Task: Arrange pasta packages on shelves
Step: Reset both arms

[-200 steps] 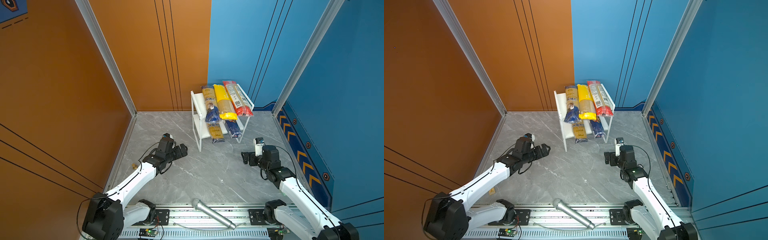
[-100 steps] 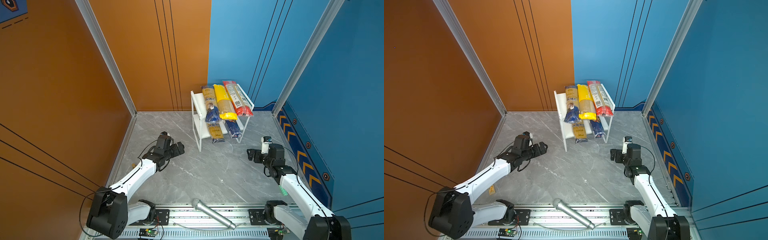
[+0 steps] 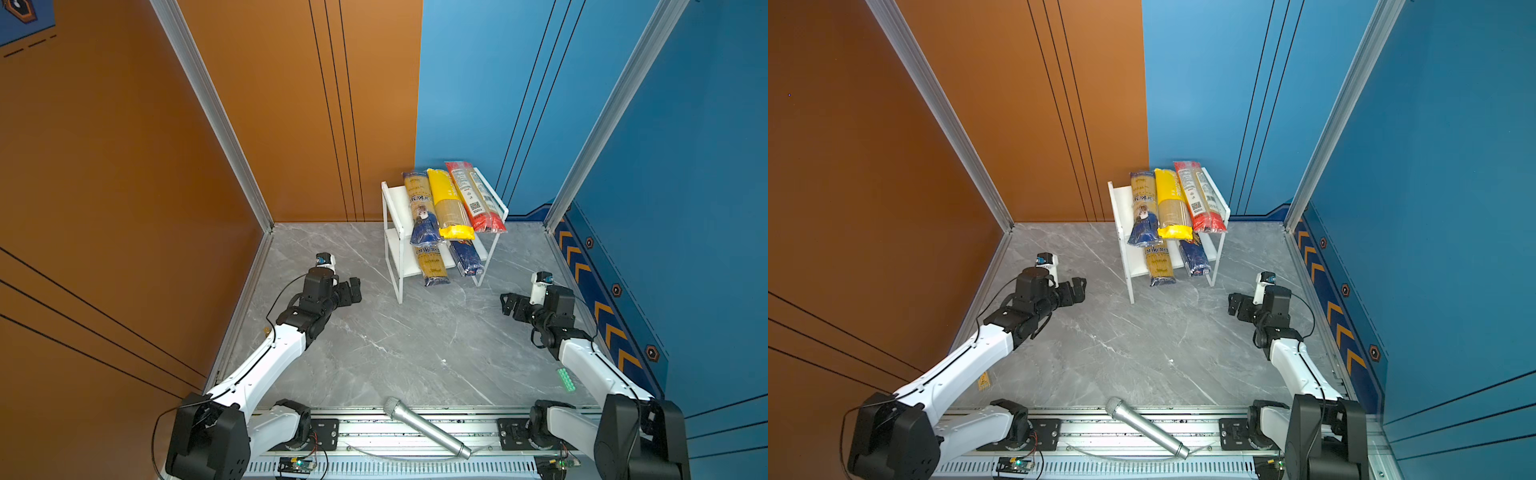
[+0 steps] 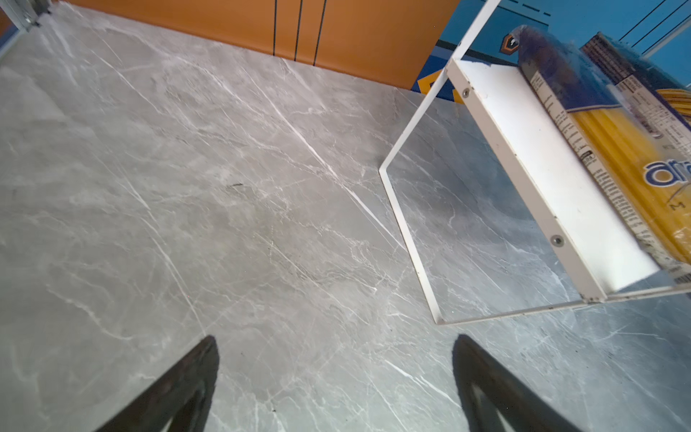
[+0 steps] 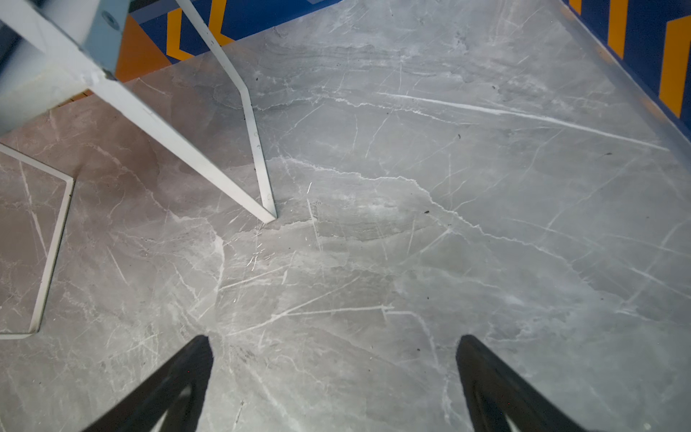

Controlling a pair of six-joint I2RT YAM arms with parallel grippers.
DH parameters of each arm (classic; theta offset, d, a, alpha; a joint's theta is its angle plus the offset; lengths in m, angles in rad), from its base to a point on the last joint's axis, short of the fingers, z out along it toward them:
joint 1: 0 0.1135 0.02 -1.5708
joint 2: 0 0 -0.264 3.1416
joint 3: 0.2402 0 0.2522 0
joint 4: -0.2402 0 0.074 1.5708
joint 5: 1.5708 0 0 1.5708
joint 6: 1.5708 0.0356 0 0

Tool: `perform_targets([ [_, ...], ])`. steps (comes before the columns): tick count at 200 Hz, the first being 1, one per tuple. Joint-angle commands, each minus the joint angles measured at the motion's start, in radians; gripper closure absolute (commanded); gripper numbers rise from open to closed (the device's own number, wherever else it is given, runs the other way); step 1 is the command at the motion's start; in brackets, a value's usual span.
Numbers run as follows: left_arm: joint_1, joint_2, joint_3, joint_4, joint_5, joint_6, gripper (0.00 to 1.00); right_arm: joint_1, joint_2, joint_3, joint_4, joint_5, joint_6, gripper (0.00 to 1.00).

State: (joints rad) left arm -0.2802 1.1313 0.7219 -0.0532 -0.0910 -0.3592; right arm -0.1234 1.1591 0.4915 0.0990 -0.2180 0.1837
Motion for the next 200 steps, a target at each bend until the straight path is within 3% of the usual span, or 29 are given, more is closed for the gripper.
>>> perform_targets([
  [1,0.028,-0.024,-0.028,0.049,-0.064,0.088,0.02,-0.013,0.041,0.011,0.066,-0.032,0.005,0.00],
  [70,0.136,0.025,-0.054,0.167,-0.082,0.197,0.02,-0.021,0.191,0.069,0.154,-0.046,-0.015,0.00],
  [127,0.239,0.138,-0.120,0.381,-0.050,0.221,0.02,-0.022,0.278,0.088,0.256,-0.042,-0.019,0.00],
  [200,0.269,0.224,-0.162,0.524,-0.068,0.286,0.02,-0.023,0.373,0.102,0.375,-0.044,0.001,0.00],
])
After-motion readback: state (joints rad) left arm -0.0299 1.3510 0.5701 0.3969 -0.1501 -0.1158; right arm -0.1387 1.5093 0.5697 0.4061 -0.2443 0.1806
